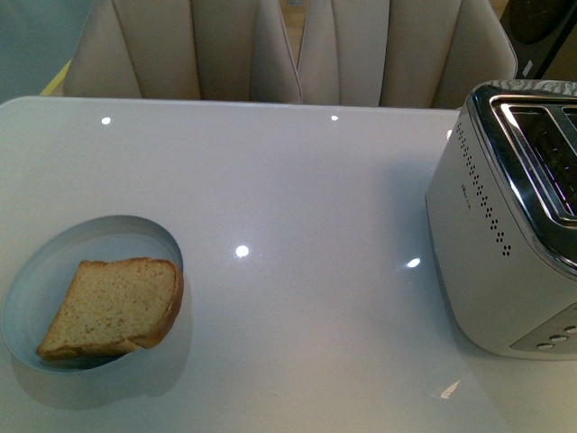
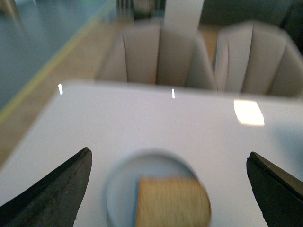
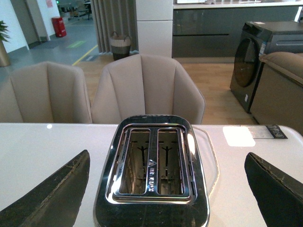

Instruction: Left arm holds plate, right arm toasts bread

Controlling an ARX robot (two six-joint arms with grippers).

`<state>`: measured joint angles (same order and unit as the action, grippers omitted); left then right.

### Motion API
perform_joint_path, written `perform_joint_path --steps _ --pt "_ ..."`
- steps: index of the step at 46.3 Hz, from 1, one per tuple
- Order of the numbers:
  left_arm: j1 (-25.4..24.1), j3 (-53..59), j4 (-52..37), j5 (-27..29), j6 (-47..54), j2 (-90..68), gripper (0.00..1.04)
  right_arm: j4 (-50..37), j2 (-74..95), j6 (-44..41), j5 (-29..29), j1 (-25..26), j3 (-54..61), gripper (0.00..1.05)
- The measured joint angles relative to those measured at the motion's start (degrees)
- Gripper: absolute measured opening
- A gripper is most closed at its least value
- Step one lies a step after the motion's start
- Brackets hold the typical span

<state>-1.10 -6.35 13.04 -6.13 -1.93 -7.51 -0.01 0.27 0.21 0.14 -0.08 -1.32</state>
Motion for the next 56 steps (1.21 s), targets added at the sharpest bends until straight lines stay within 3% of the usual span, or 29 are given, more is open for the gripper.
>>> perform_joint_path --steps 3,6,16,26,30,40,56 --pt "0.11 -3.54 10.10 -1.38 -0.94 -6.51 0.97 0.00 0.00 0.00 -0.15 0.00 0.00 0.96" --pt "0.52 -4.46 10.45 -1.44 -1.68 -10.01 0.97 0.00 0.00 0.00 -0.13 0.00 0.00 0.96" --pt "-4.83 -8.70 -9.27 -6.97 -0.09 -29.24 0.97 0.00 0.00 0.00 -0.15 0.00 0.00 0.96" --pt "-8.83 -10.54 -35.45 -10.23 8.83 -60.15 0.97 0.00 0.00 0.00 -0.15 0.00 0.00 0.96" --pt "-10.91 -13.42 -42.12 -10.27 11.69 -71.67 0.97 0.00 0.00 0.00 -0.13 0.00 0.00 0.96" --pt "-15.45 -20.41 -49.90 -11.02 13.86 -94.71 0.97 0.00 0.00 0.00 -0.15 0.00 0.00 0.96" --pt "-16.96 -26.45 -53.22 -10.91 14.97 -111.75 0.97 0.00 0.00 0.00 -0.15 0.00 0.00 0.96"
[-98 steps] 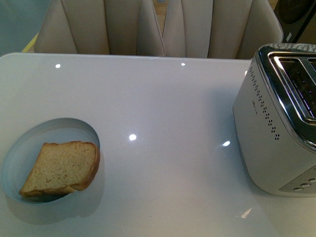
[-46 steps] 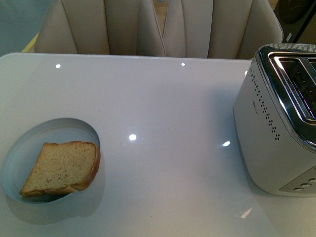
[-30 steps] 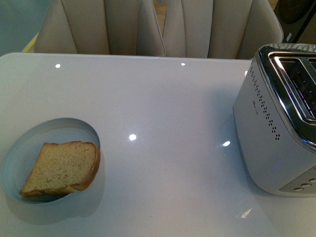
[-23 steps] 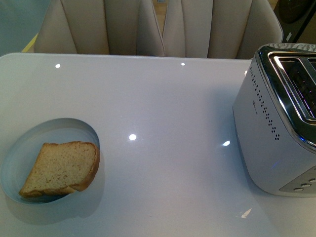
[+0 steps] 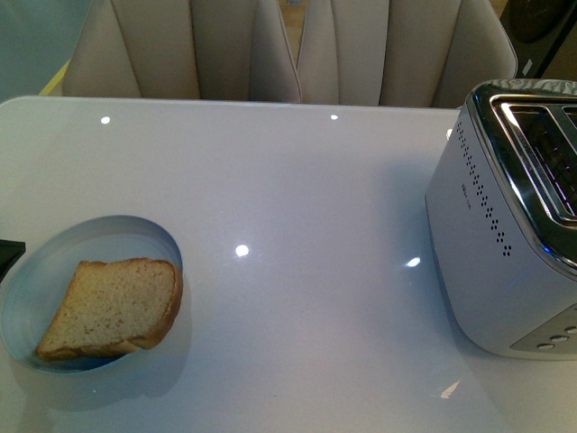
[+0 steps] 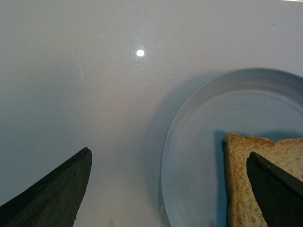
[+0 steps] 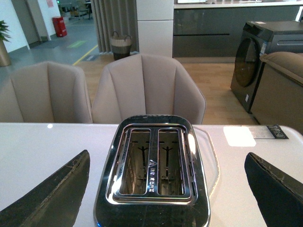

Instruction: Left arm holds plate, right arm toasts bread

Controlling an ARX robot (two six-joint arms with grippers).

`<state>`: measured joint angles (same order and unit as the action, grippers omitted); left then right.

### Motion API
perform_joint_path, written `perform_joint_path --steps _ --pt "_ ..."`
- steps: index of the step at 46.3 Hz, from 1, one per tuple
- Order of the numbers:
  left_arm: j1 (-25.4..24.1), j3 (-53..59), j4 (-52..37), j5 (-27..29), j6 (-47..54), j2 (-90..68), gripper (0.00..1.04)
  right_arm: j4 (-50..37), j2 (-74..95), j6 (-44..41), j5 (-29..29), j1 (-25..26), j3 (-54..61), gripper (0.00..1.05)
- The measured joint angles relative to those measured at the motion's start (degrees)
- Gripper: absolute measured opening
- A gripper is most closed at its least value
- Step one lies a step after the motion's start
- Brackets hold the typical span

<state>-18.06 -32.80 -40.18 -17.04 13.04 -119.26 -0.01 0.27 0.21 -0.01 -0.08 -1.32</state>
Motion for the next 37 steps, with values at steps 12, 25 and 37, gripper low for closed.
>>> perform_joint_path --steps 12,25,37 --pt "0.17 -3.43 -1.18 0.57 -0.24 -8.55 0.97 0.00 0.00 0.00 0.00 0.00 0.00 0.96" --pt "0.37 -3.72 -1.75 0.46 0.76 -12.90 0.97 0.00 0.00 0.00 0.02 0.00 0.00 0.96" --pt "-0.09 -4.04 1.46 -1.36 4.28 -14.34 0.83 0.00 0.00 0.00 0.00 0.00 0.00 0.96"
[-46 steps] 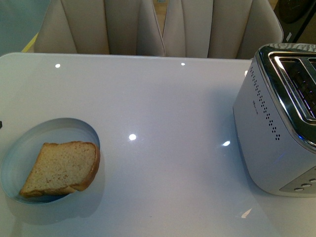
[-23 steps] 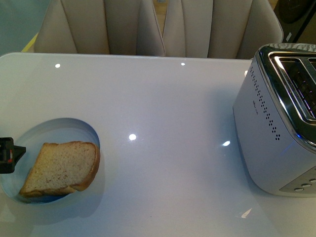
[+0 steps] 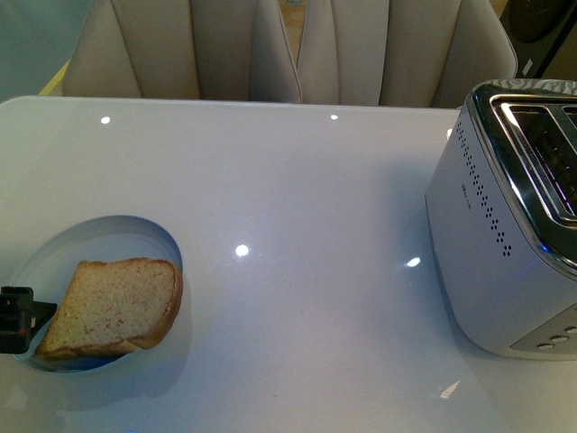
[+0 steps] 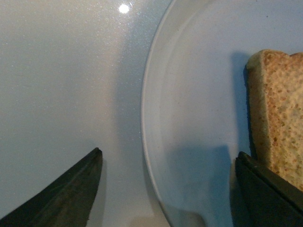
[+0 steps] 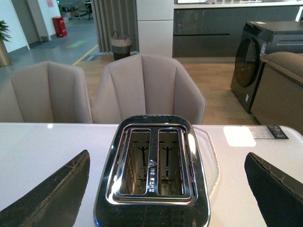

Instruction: Left arm holds plate, right arm toasts bread

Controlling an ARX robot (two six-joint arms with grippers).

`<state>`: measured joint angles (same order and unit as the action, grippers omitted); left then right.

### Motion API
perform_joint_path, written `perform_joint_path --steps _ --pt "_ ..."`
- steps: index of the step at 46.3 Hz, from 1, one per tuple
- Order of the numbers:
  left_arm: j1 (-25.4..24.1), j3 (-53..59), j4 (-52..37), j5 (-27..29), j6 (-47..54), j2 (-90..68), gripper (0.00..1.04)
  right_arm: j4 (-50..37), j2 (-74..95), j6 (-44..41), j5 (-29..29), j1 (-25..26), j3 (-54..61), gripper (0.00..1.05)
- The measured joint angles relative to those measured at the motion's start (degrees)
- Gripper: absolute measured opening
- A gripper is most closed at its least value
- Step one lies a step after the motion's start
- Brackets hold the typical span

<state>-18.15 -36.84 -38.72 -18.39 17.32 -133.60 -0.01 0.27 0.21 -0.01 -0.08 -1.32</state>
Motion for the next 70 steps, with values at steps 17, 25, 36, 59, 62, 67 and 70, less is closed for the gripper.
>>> perform_joint_path --steps 17,25,36,59,62,67,70 --pt "-0.52 -0.74 5.31 -2.12 1.29 0.48 0.13 0.00 0.00 0.00 0.00 0.00 0.00 0.96" --pt "-1.51 -0.96 7.54 -4.46 -3.41 1.36 0.04 0.00 0.00 0.00 0.02 0.00 0.00 0.96" --pt "-3.48 0.90 11.21 -4.63 -8.24 4.90 0.04 0.00 0.00 0.00 0.00 0.00 0.00 0.96" --pt "1.73 4.11 27.34 -4.42 -27.45 35.30 0.03 0.00 0.00 0.00 0.02 0.00 0.00 0.96" --pt "4.68 3.08 30.18 -2.75 -31.50 38.80 0.03 0.00 0.00 0.00 0.00 0.00 0.00 0.96" --pt "9.70 0.96 32.83 -0.83 -37.59 42.45 0.03 0.00 0.00 0.00 0.02 0.00 0.00 0.96" --pt "12.37 -0.20 33.70 0.11 -40.26 43.82 0.03 0.00 0.00 0.00 0.00 0.00 0.00 0.96"
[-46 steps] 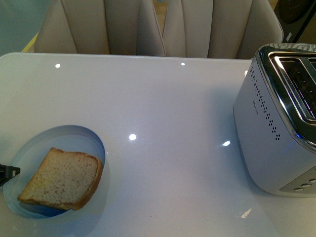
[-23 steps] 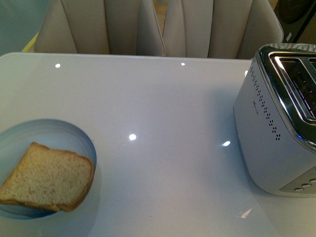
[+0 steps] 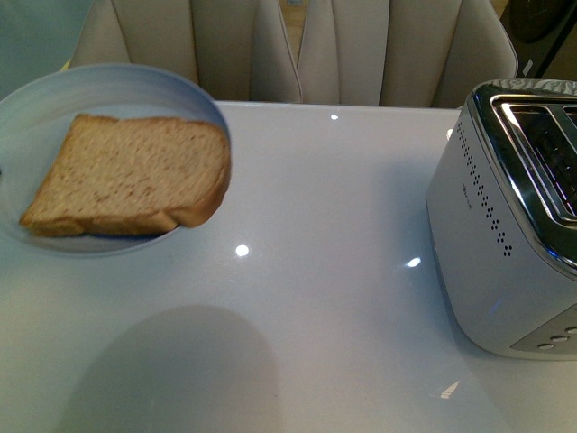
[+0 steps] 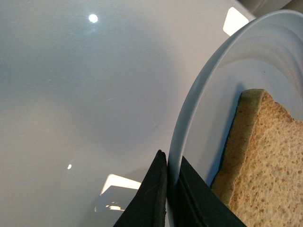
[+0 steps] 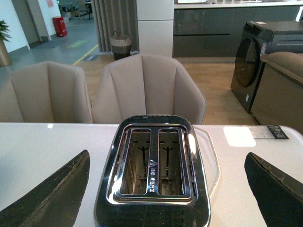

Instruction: Left arm holds plate, right arm toasts bread

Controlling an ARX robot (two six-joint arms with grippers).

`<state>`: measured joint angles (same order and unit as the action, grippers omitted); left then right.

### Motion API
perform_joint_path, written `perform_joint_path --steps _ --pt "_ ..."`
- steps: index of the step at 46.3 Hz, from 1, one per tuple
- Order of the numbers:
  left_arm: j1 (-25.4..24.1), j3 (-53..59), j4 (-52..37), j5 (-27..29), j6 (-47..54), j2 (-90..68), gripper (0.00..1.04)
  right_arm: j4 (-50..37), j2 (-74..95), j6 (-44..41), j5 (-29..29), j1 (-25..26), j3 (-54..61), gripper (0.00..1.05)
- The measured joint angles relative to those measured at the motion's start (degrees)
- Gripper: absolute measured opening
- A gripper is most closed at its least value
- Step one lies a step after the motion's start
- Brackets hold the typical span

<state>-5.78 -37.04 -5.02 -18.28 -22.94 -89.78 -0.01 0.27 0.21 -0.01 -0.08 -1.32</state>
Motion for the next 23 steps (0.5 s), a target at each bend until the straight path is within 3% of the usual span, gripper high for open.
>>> perform_joint_path --steps 10,23 --pt "12.31 -5.38 4.35 3.02 -11.63 3.34 0.03 0.00 0.00 0.00 0.02 0.00 0.00 0.96" --pt "24.06 -9.33 7.56 6.38 -22.45 7.58 0.03 0.00 0.00 0.00 0.02 0.00 0.00 0.96"
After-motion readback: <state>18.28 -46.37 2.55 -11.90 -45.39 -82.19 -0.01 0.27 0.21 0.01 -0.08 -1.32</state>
